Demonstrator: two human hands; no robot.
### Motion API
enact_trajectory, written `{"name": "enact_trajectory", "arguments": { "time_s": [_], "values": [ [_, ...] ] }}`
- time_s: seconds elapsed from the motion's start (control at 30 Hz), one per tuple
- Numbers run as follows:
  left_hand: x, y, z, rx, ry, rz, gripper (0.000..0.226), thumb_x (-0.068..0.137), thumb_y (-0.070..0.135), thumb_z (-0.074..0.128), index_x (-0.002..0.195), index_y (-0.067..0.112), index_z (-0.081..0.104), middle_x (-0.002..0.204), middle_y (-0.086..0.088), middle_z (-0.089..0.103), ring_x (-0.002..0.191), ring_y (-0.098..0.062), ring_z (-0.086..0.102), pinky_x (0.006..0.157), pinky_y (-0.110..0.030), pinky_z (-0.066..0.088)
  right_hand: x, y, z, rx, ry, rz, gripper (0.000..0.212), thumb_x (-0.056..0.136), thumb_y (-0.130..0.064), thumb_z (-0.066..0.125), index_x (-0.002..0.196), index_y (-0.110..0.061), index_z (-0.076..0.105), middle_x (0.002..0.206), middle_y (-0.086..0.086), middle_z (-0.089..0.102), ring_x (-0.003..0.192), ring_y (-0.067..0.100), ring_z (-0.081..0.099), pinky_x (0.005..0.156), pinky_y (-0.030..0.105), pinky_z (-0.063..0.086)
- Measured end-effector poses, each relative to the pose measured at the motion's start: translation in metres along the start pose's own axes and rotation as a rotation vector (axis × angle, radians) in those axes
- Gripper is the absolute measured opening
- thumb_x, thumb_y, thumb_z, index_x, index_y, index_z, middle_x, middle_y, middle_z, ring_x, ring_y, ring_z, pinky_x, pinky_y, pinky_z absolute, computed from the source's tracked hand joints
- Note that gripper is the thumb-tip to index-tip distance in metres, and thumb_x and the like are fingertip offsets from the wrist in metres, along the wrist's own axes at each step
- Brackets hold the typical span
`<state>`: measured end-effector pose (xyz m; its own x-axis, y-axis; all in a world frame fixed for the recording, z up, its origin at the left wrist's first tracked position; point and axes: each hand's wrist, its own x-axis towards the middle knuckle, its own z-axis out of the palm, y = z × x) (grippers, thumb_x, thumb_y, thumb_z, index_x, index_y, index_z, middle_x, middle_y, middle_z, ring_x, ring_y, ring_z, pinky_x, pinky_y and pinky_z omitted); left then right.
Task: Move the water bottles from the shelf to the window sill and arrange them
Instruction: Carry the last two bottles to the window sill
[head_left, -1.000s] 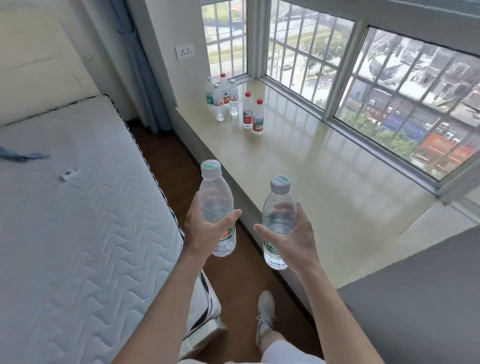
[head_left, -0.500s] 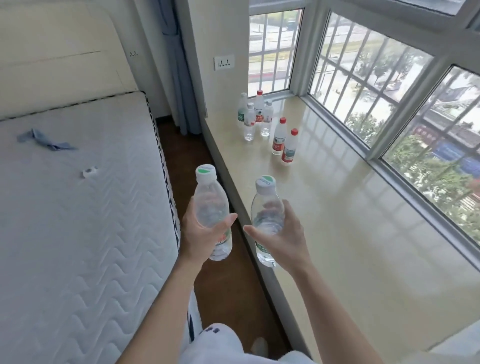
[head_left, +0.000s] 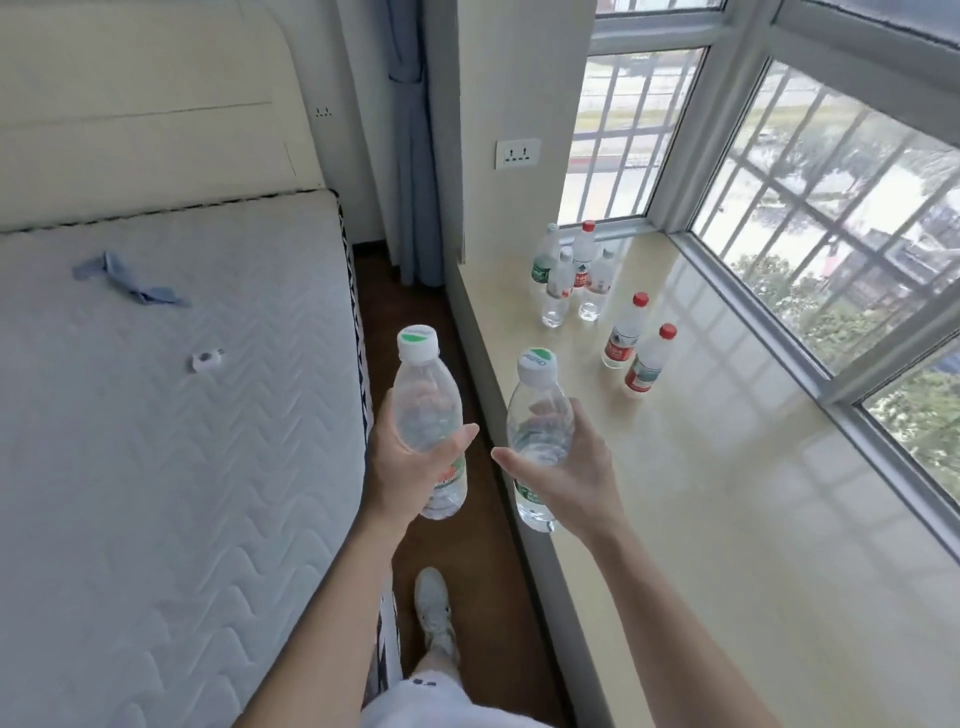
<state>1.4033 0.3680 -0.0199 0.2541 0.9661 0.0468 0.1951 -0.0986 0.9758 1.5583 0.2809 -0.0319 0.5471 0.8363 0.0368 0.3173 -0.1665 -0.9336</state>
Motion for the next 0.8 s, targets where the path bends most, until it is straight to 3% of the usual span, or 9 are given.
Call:
{"name": "enact_trajectory", "arguments": {
  "time_s": [0.17,0.3,0.47,0.53,0.67,0.8],
  "values": [
    [0.106,0.003,-0.02,-0.003,0.016,0.011,0.06,0.074,0.019,0.084,0.113,0.044,0.046,0.103,0.031,0.051,0.093,0.029,0.048,0.073,0.001,0.04,0.093,-0.019,0.044,0.033,0.004,0.015,0.062,0.061,-0.053,0.084,0.11,-0.028,0.056,0.097,-0.01,0.068,0.089,0.006,0.068,0.083,0.037,0.058],
    [0.185,0.007,-0.032,0.001,-0.002,0.041,0.063,0.072,0.013,0.086,0.103,0.049,0.045,0.102,0.029,0.053,0.09,0.029,0.05,0.069,0.007,0.036,0.162,-0.038,0.079,0.079,0.021,0.011,0.06,0.064,-0.044,0.087,0.117,-0.033,0.059,0.104,-0.011,0.071,0.098,0.006,0.068,0.09,0.038,0.056],
    [0.256,0.001,-0.036,-0.001,-0.027,0.027,0.064,0.073,0.015,0.085,0.11,0.046,0.043,0.103,0.033,0.047,0.09,0.034,0.044,0.068,0.01,0.032,0.225,-0.041,0.108,0.1,0.065,0.037,0.06,0.064,-0.044,0.088,0.116,-0.029,0.061,0.107,-0.007,0.072,0.101,0.009,0.068,0.092,0.044,0.055],
    [0.276,0.0,-0.033,0.003,-0.043,0.036,0.064,0.073,0.011,0.084,0.104,0.047,0.041,0.101,0.033,0.044,0.089,0.036,0.042,0.068,0.01,0.032,0.243,-0.039,0.114,0.097,0.081,0.064,0.061,0.063,-0.046,0.087,0.116,-0.032,0.061,0.107,-0.009,0.071,0.102,0.008,0.068,0.093,0.044,0.055],
    [0.323,-0.014,-0.022,0.003,-0.099,0.008,0.065,0.07,0.014,0.087,0.104,0.049,0.044,0.103,0.031,0.049,0.093,0.03,0.047,0.072,-0.001,0.039,0.279,-0.032,0.119,0.085,0.105,0.103,0.058,0.062,-0.045,0.088,0.112,-0.033,0.061,0.103,-0.01,0.071,0.098,0.008,0.069,0.091,0.045,0.056],
    [0.369,-0.029,-0.003,0.034,-0.148,-0.033,0.069,0.068,0.029,0.088,0.118,0.047,0.044,0.111,0.031,0.051,0.104,0.009,0.053,0.092,-0.02,0.042,0.318,-0.023,0.117,0.054,0.141,0.101,0.058,0.065,-0.042,0.09,0.113,-0.033,0.059,0.103,-0.009,0.07,0.098,0.008,0.068,0.09,0.042,0.057]
  ]
}}
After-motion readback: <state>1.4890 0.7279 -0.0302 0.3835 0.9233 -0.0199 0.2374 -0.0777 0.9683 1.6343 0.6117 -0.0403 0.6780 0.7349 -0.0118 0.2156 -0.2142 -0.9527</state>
